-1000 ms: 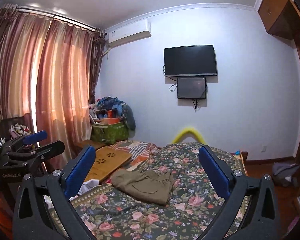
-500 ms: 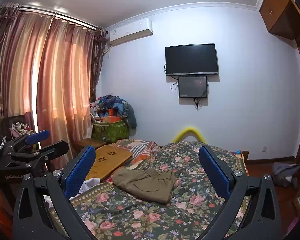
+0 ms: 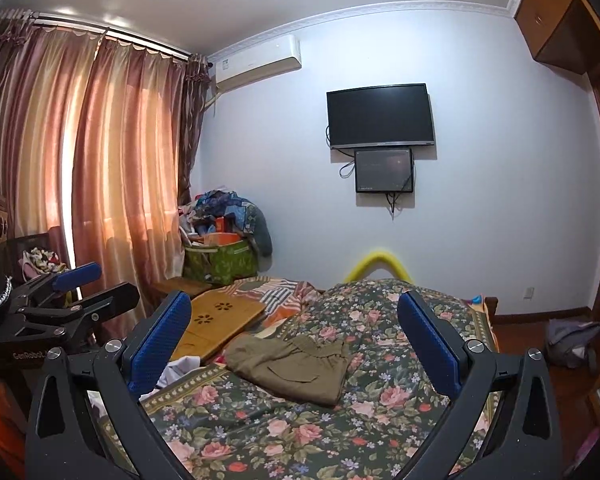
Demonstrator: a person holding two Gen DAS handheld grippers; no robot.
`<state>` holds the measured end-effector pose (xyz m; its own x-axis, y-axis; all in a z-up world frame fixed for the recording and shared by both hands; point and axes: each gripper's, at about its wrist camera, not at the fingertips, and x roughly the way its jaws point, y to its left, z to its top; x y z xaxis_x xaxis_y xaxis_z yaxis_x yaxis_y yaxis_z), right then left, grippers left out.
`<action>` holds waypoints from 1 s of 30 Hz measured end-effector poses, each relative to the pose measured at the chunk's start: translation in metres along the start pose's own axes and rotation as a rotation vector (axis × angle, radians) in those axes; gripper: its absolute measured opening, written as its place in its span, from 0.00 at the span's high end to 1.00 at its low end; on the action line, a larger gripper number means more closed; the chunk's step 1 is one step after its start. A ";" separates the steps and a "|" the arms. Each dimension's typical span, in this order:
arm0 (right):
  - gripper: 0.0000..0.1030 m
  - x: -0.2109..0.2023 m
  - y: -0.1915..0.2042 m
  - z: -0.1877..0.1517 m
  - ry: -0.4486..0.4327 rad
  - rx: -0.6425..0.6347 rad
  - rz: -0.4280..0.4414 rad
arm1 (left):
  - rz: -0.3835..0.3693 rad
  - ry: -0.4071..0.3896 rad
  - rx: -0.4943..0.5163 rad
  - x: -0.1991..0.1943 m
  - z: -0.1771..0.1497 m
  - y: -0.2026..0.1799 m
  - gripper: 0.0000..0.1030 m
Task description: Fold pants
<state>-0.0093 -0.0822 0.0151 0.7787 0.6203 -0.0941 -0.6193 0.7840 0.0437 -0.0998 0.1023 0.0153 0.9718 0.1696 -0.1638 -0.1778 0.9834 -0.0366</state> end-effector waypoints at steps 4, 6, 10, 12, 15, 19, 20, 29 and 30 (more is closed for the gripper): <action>0.00 0.001 -0.001 0.000 0.004 0.000 0.002 | -0.004 0.004 -0.003 0.001 -0.001 0.000 0.00; 0.00 0.002 -0.001 0.000 0.007 0.001 0.003 | -0.005 0.005 -0.002 0.002 -0.002 -0.001 0.00; 0.00 0.001 -0.001 0.001 0.006 0.004 0.005 | -0.006 0.005 0.000 0.002 -0.003 -0.002 0.00; 0.00 0.002 -0.001 0.001 0.005 0.005 0.007 | -0.007 0.006 0.002 0.002 -0.003 -0.003 0.00; 0.00 0.002 0.000 0.001 0.005 0.006 0.007 | -0.010 0.006 0.003 0.002 -0.003 -0.003 0.00; 0.00 0.001 -0.001 0.000 0.005 0.011 0.007 | -0.022 0.009 0.001 0.002 -0.003 -0.002 0.00; 0.00 0.001 -0.002 0.000 0.005 0.010 0.007 | -0.027 0.012 0.002 0.003 -0.002 0.000 0.00; 0.00 0.002 -0.001 -0.001 0.009 0.014 0.005 | -0.033 0.030 -0.001 0.006 -0.002 0.003 0.00; 0.00 0.002 -0.001 0.000 0.009 0.012 0.004 | -0.034 0.032 -0.003 0.006 -0.003 0.004 0.00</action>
<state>-0.0076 -0.0816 0.0147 0.7755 0.6229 -0.1033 -0.6207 0.7820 0.0564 -0.0951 0.1066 0.0118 0.9718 0.1342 -0.1939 -0.1456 0.9883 -0.0460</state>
